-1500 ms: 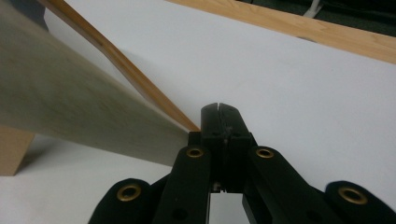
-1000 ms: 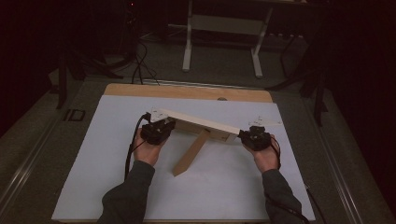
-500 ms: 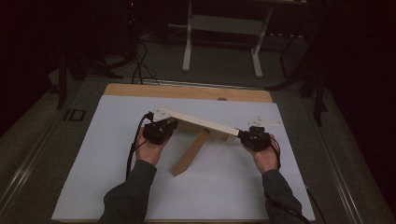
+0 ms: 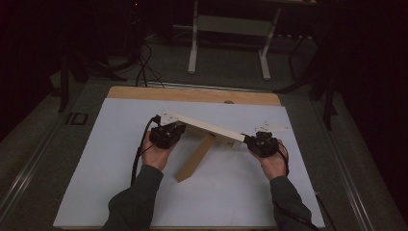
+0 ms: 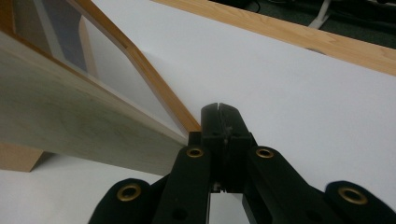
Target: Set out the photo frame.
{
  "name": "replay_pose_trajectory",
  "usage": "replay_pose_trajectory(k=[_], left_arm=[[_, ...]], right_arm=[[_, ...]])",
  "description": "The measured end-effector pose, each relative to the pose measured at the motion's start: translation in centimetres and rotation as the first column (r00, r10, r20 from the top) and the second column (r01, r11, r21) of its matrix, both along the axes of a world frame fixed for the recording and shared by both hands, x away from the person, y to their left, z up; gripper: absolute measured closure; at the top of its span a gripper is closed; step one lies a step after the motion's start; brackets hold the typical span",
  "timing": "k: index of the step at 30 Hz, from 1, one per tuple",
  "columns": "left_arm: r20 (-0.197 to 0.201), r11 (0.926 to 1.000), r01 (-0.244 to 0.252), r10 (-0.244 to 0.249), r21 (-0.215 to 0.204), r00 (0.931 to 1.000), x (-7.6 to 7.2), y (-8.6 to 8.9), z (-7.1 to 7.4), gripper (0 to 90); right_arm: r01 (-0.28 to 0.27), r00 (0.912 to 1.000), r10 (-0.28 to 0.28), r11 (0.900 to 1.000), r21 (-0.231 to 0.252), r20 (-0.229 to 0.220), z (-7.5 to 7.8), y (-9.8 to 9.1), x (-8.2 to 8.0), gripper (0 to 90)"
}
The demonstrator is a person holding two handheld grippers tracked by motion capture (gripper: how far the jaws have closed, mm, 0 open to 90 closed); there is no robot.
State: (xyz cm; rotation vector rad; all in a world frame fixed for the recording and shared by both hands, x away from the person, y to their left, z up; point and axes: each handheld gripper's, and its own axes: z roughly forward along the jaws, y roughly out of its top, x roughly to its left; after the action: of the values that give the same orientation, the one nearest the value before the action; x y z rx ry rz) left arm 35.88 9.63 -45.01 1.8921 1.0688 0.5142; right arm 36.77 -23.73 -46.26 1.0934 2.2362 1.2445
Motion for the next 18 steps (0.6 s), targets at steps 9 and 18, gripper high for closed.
replay_pose_trajectory(k=[9, 18], left_arm=[[0.007, 0.9998, 0.018, -0.018, 0.001, 0.9998, -0.24, -0.48, 0.36, 90.0], [0.017, 0.9991, 0.042, -0.042, 0.0, 0.999, -0.6, -0.95, 0.89, 90.0]], right_arm=[[-0.01, 0.9999, 0.01, 0.9999, -0.006, 0.008, 0.15, 0.16, -0.16, 90.0], [-0.02, 0.9997, 0.02, 0.9998, -0.003, 0.015, 0.39, 0.45, -0.34, 90.0]])
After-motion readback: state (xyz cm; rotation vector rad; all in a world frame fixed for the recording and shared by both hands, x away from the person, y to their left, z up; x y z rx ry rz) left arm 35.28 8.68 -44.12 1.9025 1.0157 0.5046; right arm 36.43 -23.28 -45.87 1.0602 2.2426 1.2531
